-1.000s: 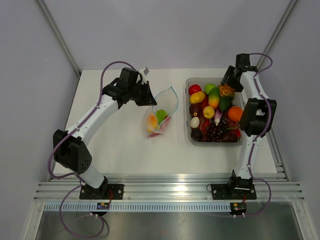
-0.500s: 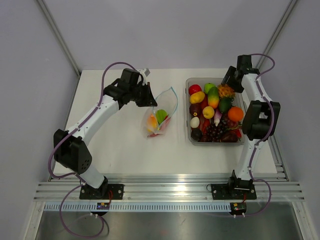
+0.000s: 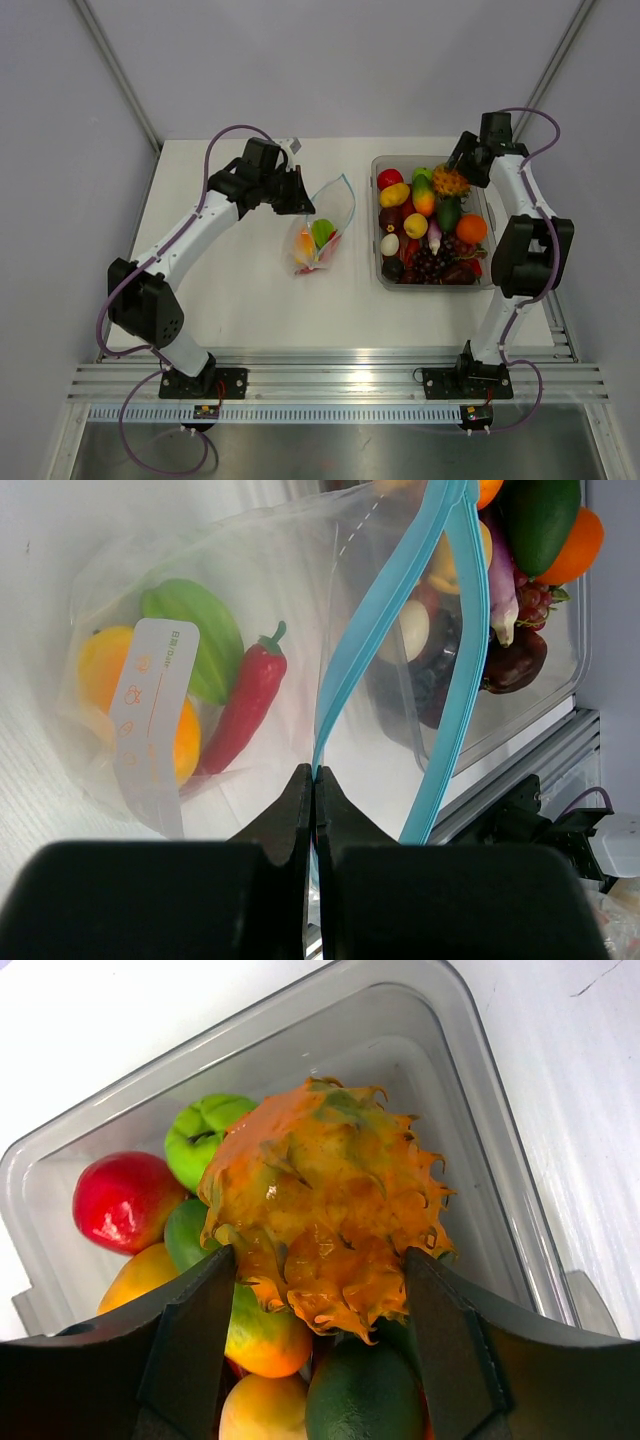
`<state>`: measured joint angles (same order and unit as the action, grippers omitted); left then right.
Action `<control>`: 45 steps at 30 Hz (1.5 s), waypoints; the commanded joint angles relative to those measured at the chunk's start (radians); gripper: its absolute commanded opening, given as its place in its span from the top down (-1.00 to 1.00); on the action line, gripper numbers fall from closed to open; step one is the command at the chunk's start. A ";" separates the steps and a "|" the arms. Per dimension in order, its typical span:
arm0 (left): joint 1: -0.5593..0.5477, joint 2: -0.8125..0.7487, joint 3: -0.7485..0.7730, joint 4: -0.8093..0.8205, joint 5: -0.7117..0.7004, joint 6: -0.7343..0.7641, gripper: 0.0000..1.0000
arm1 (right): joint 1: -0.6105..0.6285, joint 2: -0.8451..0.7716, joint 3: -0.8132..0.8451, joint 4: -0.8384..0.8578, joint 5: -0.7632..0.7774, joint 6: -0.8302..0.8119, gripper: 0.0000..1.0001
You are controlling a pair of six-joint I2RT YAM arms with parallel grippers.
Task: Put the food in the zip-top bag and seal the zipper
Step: Adjust the fake fruit in the bin.
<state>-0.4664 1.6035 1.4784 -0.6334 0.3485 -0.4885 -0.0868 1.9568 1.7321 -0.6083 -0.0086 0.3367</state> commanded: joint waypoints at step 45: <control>-0.026 -0.030 -0.056 0.061 0.027 -0.002 1.00 | 0.070 -0.429 -0.080 -0.005 -0.083 -0.001 0.45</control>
<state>-0.4892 1.6035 1.4235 -0.6106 0.3489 -0.4904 -0.0261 1.5993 1.5753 -0.6296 -0.0959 0.3397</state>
